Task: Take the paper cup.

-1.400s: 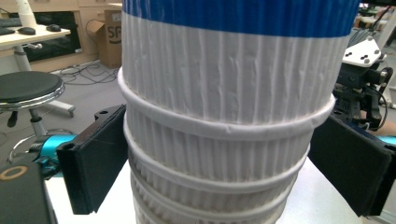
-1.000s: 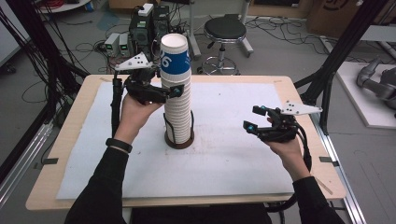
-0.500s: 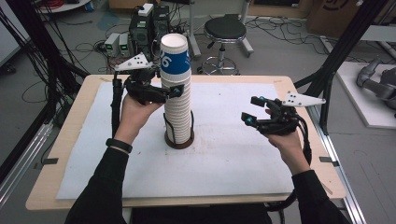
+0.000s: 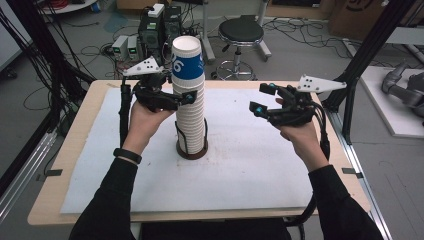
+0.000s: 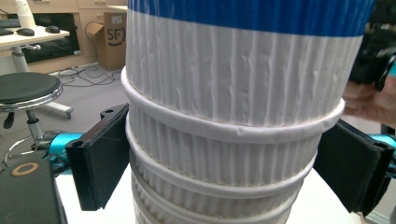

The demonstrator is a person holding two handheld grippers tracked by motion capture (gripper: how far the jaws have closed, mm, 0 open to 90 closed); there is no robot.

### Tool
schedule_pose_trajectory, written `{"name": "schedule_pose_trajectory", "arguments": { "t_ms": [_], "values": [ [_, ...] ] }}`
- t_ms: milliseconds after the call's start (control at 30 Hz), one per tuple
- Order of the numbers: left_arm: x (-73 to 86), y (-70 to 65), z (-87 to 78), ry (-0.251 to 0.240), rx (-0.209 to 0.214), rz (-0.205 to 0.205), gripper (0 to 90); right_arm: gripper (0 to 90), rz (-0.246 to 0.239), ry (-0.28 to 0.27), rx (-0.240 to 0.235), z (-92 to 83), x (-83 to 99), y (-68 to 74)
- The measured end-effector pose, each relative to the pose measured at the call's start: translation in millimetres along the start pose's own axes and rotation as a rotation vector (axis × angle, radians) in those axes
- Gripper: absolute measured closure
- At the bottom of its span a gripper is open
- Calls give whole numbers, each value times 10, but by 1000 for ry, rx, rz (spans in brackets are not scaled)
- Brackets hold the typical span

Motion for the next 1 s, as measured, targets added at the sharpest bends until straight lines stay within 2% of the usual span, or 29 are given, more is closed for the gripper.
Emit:
{"name": "schedule_pose_trajectory", "arguments": {
  "t_ms": [33,100,167,200,233,267,300,333,400,633,700,1000],
  "values": [
    [0,0,1,0,0,0,119,203,-23,-2,-4,44,-109,6],
    [0,-1,2,-1,0,-1,119,203,-28,-2,-5,62,-149,7],
    [0,0,3,0,-2,0,119,203,-39,3,-12,141,-313,19],
    [0,-1,3,-1,-2,-1,119,203,-39,3,-12,141,-313,19],
    [0,-2,3,0,-2,-1,119,203,-52,9,-18,193,-405,23],
    [0,-2,3,0,-2,-1,119,203,-52,9,-18,193,-405,23],
    [-1,-2,5,-2,-2,-2,119,203,-65,13,-22,243,-494,29],
    [0,-1,5,-2,-2,-2,119,203,-65,13,-22,243,-494,29],
    [-1,0,8,-4,-2,-5,119,202,-70,13,-34,317,-611,45],
    [-1,-2,9,-3,-2,-5,119,203,-77,25,-54,473,-770,67],
    [0,-1,10,-1,-2,-5,119,203,-92,32,-61,530,-832,82],
    [0,-1,13,-2,-1,-6,119,202,-88,39,-101,792,-1058,128]
  ]
}}
Point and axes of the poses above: each handheld gripper's, and its own axes: z roughly forward along the jaws, x roughly out of its underside, y roughly to its left, the point moved 4 cm from there along z, roughly forward along the jaws, and after that the axes turned 2 degrees about -z, right-handed, at the moved point
